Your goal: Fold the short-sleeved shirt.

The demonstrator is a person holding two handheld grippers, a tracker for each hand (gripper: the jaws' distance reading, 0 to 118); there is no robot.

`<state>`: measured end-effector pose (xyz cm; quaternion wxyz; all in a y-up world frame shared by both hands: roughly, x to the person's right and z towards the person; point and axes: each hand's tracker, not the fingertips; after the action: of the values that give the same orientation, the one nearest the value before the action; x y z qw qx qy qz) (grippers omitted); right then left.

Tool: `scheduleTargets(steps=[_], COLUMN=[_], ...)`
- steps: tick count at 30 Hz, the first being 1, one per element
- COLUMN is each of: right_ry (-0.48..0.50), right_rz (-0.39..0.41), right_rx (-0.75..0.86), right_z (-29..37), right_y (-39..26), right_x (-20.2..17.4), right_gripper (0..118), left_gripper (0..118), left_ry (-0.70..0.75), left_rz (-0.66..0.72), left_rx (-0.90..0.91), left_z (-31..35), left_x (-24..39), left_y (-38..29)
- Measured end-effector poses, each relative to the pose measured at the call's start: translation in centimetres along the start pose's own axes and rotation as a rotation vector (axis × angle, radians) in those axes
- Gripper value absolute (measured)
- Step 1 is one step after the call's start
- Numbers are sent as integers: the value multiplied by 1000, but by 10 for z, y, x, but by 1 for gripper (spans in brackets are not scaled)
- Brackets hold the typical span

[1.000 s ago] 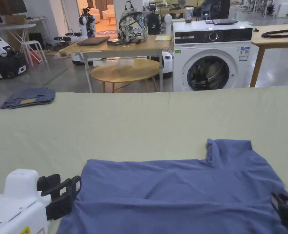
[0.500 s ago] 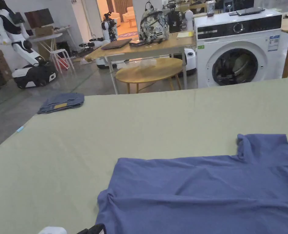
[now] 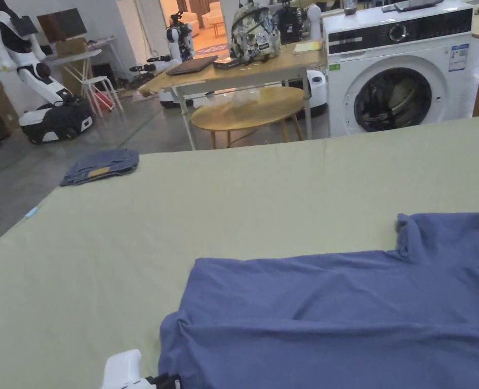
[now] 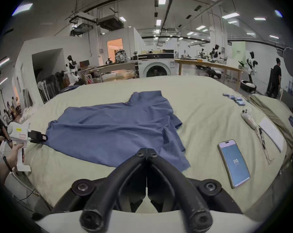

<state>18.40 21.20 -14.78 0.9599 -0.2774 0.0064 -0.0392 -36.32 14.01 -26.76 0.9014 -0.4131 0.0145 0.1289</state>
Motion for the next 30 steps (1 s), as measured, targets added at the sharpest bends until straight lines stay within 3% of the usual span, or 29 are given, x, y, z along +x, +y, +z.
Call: scheduleTargets(steps=[1, 3, 5, 8, 10, 13, 14, 16, 21, 25, 27, 30], right_ry=[-10, -42, -91, -85, -89, -105, -105, -140, -77, -145, -131, -204], right_rz=[-9, -49, -120, -276, -342, -351, -357, -300, -309, -260, -266, -196], right_rx=[-7, -20, -60, -125, -145, -238, -262, -182, -226, -135, -120, -111], right_z=[-1, -7, -19, -54, -81, -114, -117, -106, -108, -73, -55, -32], right_y=[-1, -3, -5, -9, -15, -27, -32, -34, -24, 2, 11, 13], right_x=[6, 17, 30, 52, 61, 63, 61, 51, 59, 61, 63, 63], right_gripper=[0, 6, 43, 51, 51, 48, 40, 8, 7, 7, 7, 7], left_gripper=[0, 0, 0, 0, 0, 0, 0, 0, 0, 0, 0, 0], left_ry=[-81, -44, -44, -52, -46, -43, -42, -41, -49, -85, -101, -116], left_rz=[2, -9, -4, 5, -4, -12, -13, -13, -34, -51, -42, -57], left_rx=[-11, -21, -31, -34, -31, -37, -32, -32, -31, 196, 211, 201], left_z=[0, -4, -4, -4, 2, 4, 5, 5, 11, 83, 114, 134], left_x=[0, 5, 2, 1, 7, 8, 9, 11, 7, 12, 16, 14], left_y=[-2, -4, -2, -3, -3, -3, -4, -5, 0, 4, 5, -5])
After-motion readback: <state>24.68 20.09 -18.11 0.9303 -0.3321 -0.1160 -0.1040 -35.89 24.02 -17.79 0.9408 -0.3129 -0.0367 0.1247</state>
